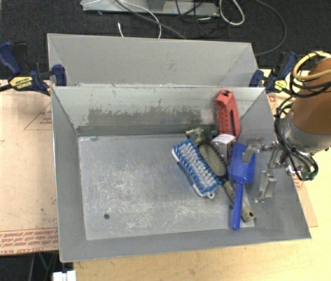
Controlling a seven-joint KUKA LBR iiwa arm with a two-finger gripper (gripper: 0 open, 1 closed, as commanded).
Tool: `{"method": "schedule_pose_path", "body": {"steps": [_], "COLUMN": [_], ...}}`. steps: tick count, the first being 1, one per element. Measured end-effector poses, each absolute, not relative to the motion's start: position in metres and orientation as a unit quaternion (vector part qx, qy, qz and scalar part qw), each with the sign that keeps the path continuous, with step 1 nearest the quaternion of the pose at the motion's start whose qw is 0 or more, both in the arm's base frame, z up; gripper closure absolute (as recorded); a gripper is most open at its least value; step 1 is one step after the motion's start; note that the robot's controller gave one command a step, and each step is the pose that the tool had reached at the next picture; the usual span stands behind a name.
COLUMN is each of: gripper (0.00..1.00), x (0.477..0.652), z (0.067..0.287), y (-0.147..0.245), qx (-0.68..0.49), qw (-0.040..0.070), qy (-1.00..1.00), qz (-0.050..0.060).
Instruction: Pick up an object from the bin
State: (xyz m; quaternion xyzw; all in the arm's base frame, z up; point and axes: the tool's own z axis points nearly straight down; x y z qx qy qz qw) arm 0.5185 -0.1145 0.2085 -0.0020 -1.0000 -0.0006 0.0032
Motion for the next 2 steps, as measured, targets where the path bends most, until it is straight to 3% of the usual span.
{"method": "schedule_pose_path", "body": {"steps": [1,2], "gripper": [0.0,0.0], "x": [0.52,0.563], "z": [0.212,0.076], "y": [-0.114,-0.136], "qx": [0.0,0.313], "qw": [0.0,-0.002], "qy": [-1.0,-0.95], "qz": [0.0,0.0]}}
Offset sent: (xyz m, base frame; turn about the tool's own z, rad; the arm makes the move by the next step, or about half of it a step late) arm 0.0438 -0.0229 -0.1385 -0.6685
